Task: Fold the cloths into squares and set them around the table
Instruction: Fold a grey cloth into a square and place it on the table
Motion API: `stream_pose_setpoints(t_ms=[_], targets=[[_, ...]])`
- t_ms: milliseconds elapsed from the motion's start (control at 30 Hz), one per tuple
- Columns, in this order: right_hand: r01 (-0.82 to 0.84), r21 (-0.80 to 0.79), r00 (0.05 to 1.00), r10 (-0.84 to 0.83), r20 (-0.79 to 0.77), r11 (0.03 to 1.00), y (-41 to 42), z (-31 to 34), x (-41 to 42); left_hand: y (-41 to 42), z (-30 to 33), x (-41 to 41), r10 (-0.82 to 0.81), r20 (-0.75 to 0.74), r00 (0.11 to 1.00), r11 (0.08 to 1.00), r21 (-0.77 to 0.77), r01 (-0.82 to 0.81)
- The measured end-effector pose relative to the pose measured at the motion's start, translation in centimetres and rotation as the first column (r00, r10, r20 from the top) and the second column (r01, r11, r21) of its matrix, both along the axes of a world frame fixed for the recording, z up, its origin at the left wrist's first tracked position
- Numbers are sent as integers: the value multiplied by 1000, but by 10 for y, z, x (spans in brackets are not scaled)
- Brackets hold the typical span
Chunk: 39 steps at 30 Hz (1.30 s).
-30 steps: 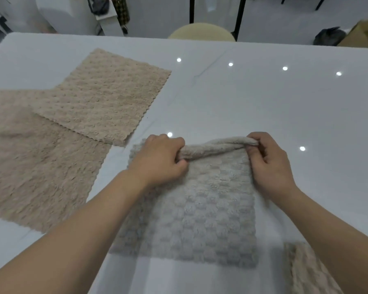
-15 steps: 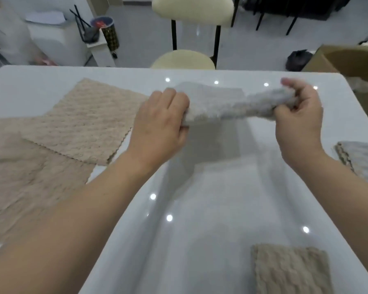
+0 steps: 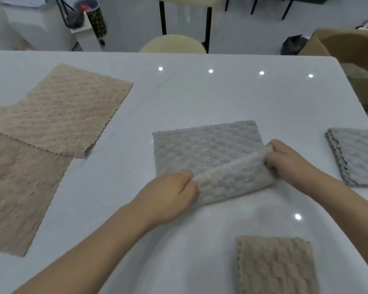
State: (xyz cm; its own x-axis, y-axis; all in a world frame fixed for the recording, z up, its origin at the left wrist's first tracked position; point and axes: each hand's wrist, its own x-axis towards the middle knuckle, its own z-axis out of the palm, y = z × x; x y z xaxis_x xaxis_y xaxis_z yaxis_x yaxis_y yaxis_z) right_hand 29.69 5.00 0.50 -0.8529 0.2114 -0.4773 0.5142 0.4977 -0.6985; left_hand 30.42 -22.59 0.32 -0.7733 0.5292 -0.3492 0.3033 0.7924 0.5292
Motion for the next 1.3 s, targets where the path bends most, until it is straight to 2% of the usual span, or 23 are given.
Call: stream_pose_setpoints(t_ms=[67,133,233,300,367,400,533,633,733,967,1200,1267,1300], targets=[[46,78,996,-40,-79,996,-1,2,-16,5,5,-27,93,-74,993,995,47,-90],[30,227,990,2,-139,973,-5,1,-35,11,0,-59,155,-179,972,987,72,-145],[-36,394,986,97,-137,918,-16,-13,-62,15,-32,-95,148,-398,905,985,-22,-171],[1,533,974,121,-194,846,-24,-35,-73,14,-59,-99,144,-500,854,974,-82,-212],[109,664,942,136,-306,740,-29,-63,-74,12,-76,-93,226,-571,789,957,-18,-288],[165,678,929,118,-350,716,-30,-72,-74,12,-80,-93,258,-577,775,952,13,-307],[273,599,886,46,-461,753,-28,-78,-73,10,-78,-94,325,-539,777,937,74,-341],[328,618,896,-28,-443,715,-29,-75,-78,12,-77,-94,364,-515,776,923,85,-376],[304,674,923,-34,-382,673,-30,-78,-80,13,-76,-96,373,-513,773,917,76,-391],[284,686,926,-5,-378,670,-29,-82,-78,13,-79,-103,317,-523,791,923,-23,-385],[327,608,907,-60,-417,724,-27,-83,-80,-9,-68,-134,34,-429,903,988,-120,-95],[331,612,910,-72,-407,718,-26,-83,-81,-11,-63,-133,79,-503,861,972,-151,-177],[325,620,914,-69,-399,714,-25,-83,-81,-9,-59,-131,135,-569,811,957,-138,-257]])
